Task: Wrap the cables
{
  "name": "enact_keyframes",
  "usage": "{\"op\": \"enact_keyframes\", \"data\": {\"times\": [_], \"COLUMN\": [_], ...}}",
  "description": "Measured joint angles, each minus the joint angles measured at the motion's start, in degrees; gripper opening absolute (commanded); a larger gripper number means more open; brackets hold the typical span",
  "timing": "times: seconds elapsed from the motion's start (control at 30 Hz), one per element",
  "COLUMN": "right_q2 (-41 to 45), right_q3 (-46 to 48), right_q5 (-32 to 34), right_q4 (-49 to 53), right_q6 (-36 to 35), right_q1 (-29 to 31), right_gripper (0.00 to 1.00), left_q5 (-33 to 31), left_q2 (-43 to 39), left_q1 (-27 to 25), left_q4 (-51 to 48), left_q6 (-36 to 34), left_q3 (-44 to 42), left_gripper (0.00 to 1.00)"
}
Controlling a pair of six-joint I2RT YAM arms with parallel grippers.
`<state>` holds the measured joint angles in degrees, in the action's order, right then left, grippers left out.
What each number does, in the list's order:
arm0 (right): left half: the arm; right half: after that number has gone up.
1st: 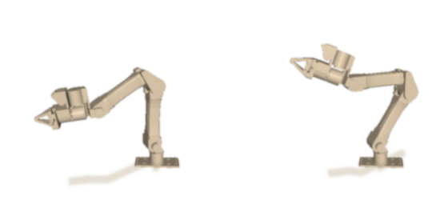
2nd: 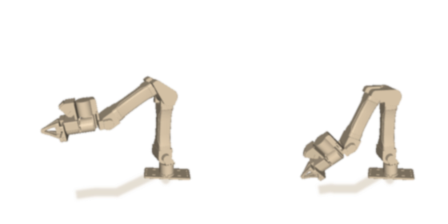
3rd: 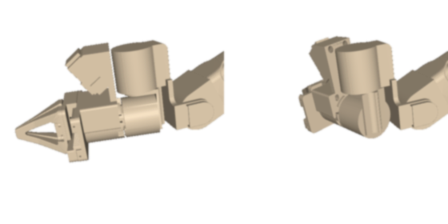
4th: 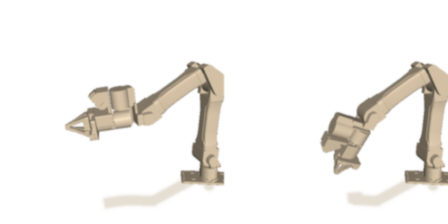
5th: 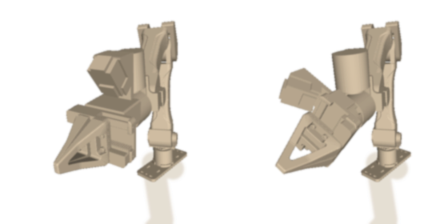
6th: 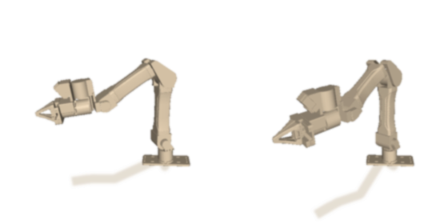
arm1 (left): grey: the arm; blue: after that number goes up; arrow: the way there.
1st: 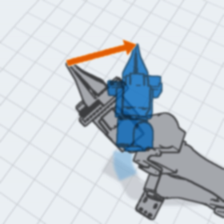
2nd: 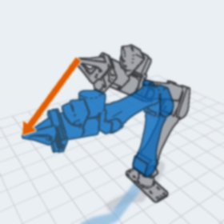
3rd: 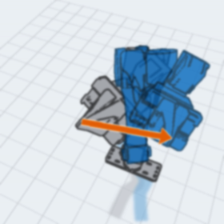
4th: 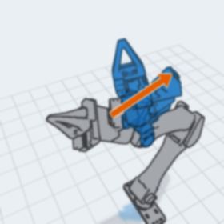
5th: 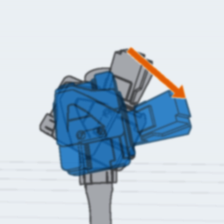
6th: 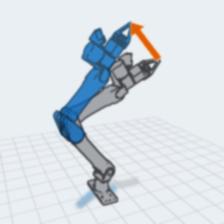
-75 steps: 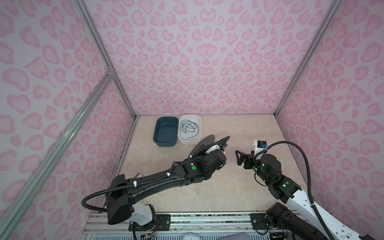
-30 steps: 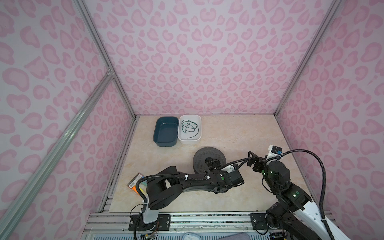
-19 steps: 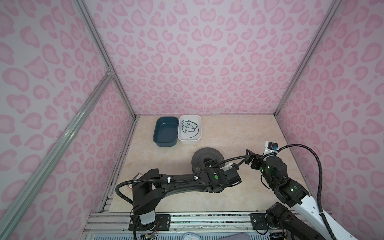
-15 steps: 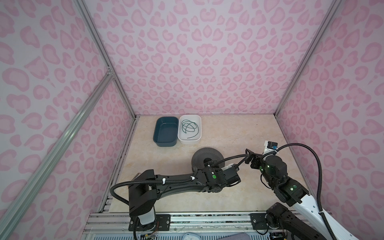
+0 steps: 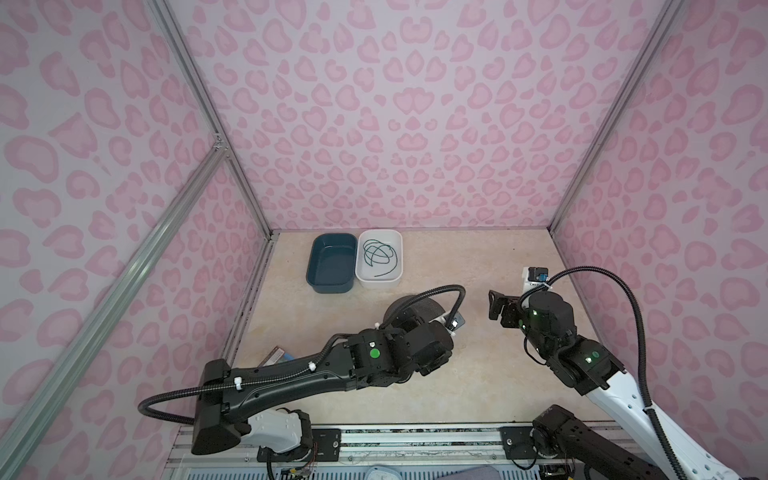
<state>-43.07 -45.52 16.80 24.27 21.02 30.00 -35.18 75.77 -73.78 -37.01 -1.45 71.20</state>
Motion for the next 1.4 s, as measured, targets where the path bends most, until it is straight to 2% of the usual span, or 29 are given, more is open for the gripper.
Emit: {"op": "enact_keyframes", "data": {"times": [0.23,0.33,0.4,0.57,0.7,0.8,0.9,1.07,1.17,1.4], "right_q2": [5.2,4.8,4.9,6.6,8.1,9.0,10.5,14.3,16.9,25.1], "right_q3": [3.9,4.9,6.2,11.8,14.6,16.1,18.3,23.0,25.2,30.9], "right_q5": [-3.6,-5.2,-5.7,-6.4,-7.9,-9.2,-10.8,-12.5,-12.9,-14.9], "right_q4": [-6.0,-8.0,-9.9,-15.4,-18.8,-20.5,-21.5,-23.4,-24.4,-26.6], "right_q6": [-6.1,-8.8,-10.5,-12.7,-13.7,-14.1,-14.5,-14.5,-14.8,-16.9], "right_q1": [0.0,0.0,0.0,0.0,0.0,0.0,0.0,0.0,0.0,0.0], "right_gripper": [0.99,0.99,0.99,0.99,0.99,0.99,0.99,0.99,0.99,0.99], "left_q5": [-8.3,-10.0,-9.0,-1.1,1.1,2.8,1.9,3.0,4.8,11.2], "left_q2": [-11.8,-16.1,-17.4,-24.5,-32.2,-37.4,-40.7,-40.9,-38.4,-24.2], "left_q1": [0.3,3.2,6.5,14.8,19.9,23.7,28.6,41.9,49.3,62.2], "left_q4": [7.0,12.2,13.0,14.7,18.9,23.3,30.1,41.4,49.6,63.7], "left_q6": [2.3,1.3,-0.5,-0.1,-0.3,-3.3,-5.2,-5.5,-3.0,1.9], "left_q3": [-8.6,-13.7,-16.4,-23.2,-29.5,-34.1,-40.3,-49.8,-54.4,-57.1], "left_gripper": [0.98,0.98,0.98,0.98,0.98,0.98,0.98,0.98,0.98,0.98]}}
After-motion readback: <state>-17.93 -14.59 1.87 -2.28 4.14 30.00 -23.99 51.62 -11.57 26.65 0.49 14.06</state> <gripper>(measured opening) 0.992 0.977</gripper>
